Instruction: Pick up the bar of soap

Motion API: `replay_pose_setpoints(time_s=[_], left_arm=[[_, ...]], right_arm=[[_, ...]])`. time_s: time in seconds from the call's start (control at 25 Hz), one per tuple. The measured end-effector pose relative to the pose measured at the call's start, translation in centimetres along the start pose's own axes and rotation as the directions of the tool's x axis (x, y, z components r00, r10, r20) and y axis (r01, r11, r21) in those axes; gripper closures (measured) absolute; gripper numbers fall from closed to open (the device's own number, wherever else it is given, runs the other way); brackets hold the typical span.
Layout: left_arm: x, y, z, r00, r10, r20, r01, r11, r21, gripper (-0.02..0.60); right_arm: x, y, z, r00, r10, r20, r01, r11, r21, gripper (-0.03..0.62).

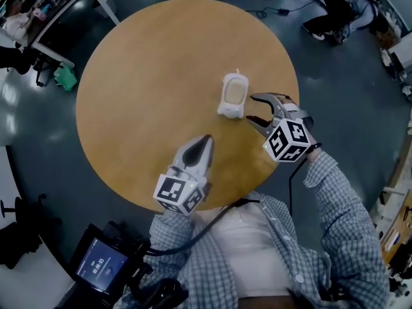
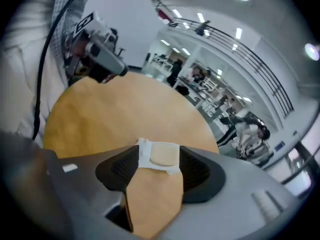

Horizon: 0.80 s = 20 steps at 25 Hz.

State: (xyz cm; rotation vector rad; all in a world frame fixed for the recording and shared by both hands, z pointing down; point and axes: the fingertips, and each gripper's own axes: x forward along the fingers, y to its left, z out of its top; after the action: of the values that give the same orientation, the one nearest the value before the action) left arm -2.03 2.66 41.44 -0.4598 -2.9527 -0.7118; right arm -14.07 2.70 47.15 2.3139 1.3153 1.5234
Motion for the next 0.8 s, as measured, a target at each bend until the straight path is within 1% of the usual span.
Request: replay_pose_setpoints(time_s=[0.04, 0.08, 0.12, 0.16, 0.24, 0.32, 0.4, 0.48, 0.56, 0.6, 0.64, 0.68, 0.72, 0.8], left_arm=[[0.1, 0.1, 0.0, 1.0, 0.006, 0.003, -0.006, 1.0, -0.003, 0.583], [0.1, 0.2, 0.1, 1.0, 0.012, 0.005, -0.012, 1.0, -0.005, 0.583], [0.2, 0.2, 0.1, 1.0, 0.017, 0.006, -0.017, 1.0, -0.007, 0.583], [0.2, 0.2, 0.0, 1.0, 0.022, 0.005, -0.022, 1.0, -0.01, 0.583], [0.3, 0.3, -0.1, 1.0, 0.03, 0.003, -0.03, 0.999, -0.019, 0.583], [0.5, 0.3, -0.2, 0.999, 0.035, 0.002, -0.035, 0.999, -0.027, 0.583], [0.7, 0.2, -0.4, 0.999, 0.037, 0.0, -0.037, 0.999, -0.034, 0.583], [0.8, 0.3, -0.7, 0.999, 0.042, -0.004, -0.042, 0.998, -0.036, 0.583], [0.9, 0.5, -0.8, 0.999, 0.052, -0.006, -0.052, 0.998, -0.039, 0.583], [0.9, 0.6, -0.7, 0.998, 0.058, -0.005, -0.058, 0.997, -0.042, 0.583], [1.0, 0.6, -0.6, 0.998, 0.062, -0.003, -0.062, 0.997, -0.044, 0.583], [1.1, 0.6, -0.5, 0.998, 0.066, -0.001, -0.066, 0.997, -0.046, 0.583], [1.2, 0.6, -0.4, 0.998, 0.069, 0.001, -0.069, 0.996, -0.048, 0.583], [1.2, 0.7, -0.3, 0.997, 0.077, 0.005, -0.076, 0.996, -0.053, 0.583]], right_arm=[[0.9, 0.1, -0.1, 0.999, 0.04, -0.03, -0.042, 0.995, -0.092, 0.339], [1.7, 0.3, -0.3, 0.995, 0.076, -0.059, -0.086, 0.981, -0.176, 0.322], [2.4, 0.4, -0.5, 0.99, 0.11, -0.088, -0.129, 0.959, -0.253, 0.309], [3.1, 0.5, -0.8, 0.983, 0.138, -0.118, -0.169, 0.931, -0.325, 0.298], [4.6, 0.8, -1.3, 0.968, 0.18, -0.175, -0.242, 0.858, -0.453, 0.285], [6.0, 0.9, -1.8, 0.953, 0.203, -0.227, -0.299, 0.762, -0.575, 0.277], [7.1, 0.9, -2.5, 0.934, 0.221, -0.281, -0.356, 0.645, -0.676, 0.266], [8.1, 1.2, -3.2, 0.91, 0.237, -0.341, -0.415, 0.52, -0.747, 0.252], [8.8, 1.4, -3.6, 0.886, 0.24, -0.396, -0.462, 0.393, -0.795, 0.246], [9.0, 1.5, -3.8, 0.877, 0.237, -0.419, -0.478, 0.338, -0.811, 0.246], [9.3, 1.5, -4.0, 0.868, 0.232, -0.438, -0.492, 0.291, -0.821, 0.251], [9.4, 1.6, -4.3, 0.86, 0.227, -0.457, -0.505, 0.254, -0.825, 0.253], [9.6, 1.7, -4.5, 0.852, 0.224, -0.474, -0.518, 0.226, -0.825, 0.253], [9.7, 1.9, -4.8, 0.836, 0.223, -0.502, -0.542, 0.189, -0.819, 0.25]])
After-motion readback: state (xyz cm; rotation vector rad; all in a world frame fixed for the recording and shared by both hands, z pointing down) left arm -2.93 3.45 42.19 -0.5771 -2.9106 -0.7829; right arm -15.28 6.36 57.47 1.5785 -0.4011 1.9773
